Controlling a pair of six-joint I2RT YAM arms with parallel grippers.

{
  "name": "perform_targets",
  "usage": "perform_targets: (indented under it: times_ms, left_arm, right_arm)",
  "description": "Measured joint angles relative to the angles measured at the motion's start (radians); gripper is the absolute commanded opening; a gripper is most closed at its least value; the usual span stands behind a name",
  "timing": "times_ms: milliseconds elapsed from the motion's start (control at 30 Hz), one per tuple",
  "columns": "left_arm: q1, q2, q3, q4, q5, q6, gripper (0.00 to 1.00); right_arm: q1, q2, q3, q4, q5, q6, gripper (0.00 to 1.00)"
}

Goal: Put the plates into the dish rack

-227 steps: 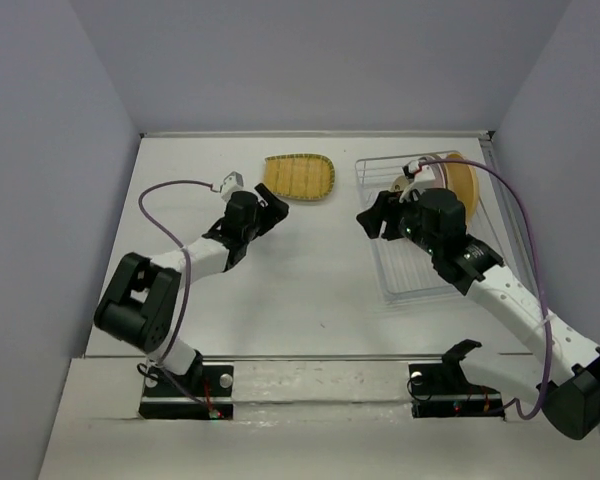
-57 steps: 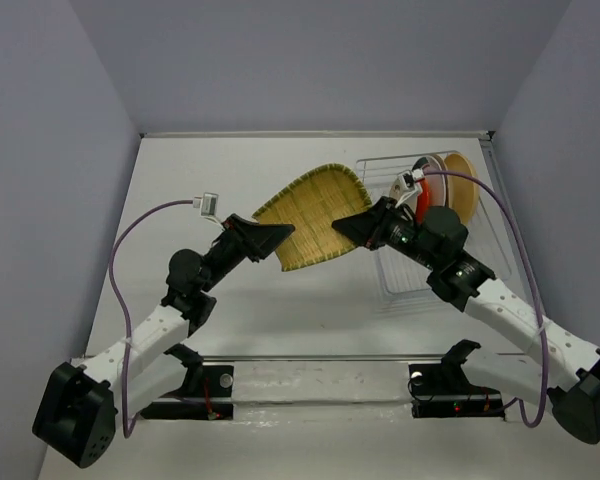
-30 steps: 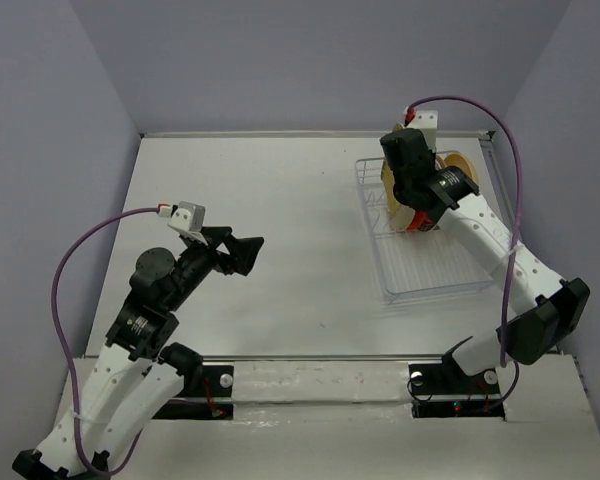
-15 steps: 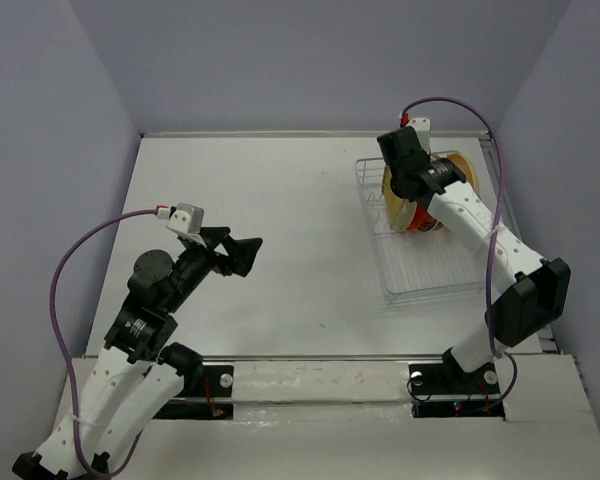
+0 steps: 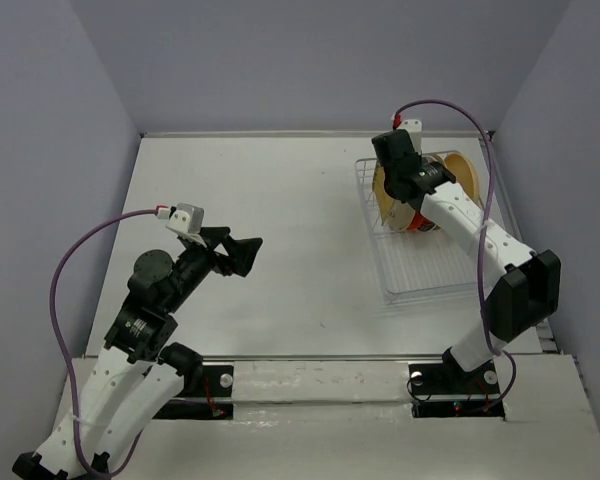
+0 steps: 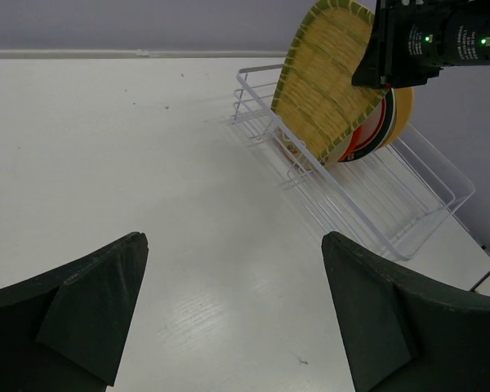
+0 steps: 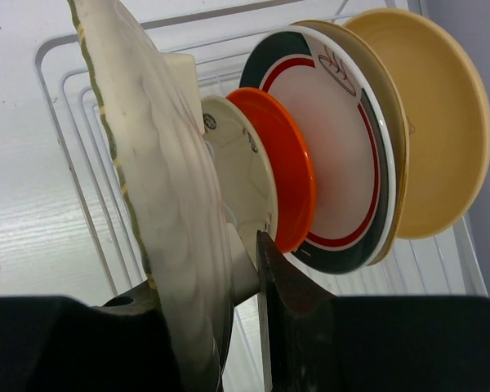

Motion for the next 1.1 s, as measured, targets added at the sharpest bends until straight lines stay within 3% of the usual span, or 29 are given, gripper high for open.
perform_targets:
  times_ms: [833,900,1100]
  left_arm:
    - [0.006,0.003,0.0,0.0,0.001,0.0,0.99]
    - [0.006,0.006,0.0,0.0,0.001,0.0,0.99]
    - [0.008,0.011,0.0,0.0,0.002,0.0,0.99]
  right_arm:
    - [0.001,-0.031,-0.274,0.272,-0.019,0.028,0.08]
    - [0.001,-0.038,-0.286,0.282,-0.02,0.034,0.13]
    - [0.0,-0.047,-0.303,0.309,-0.029,0.045,0.47]
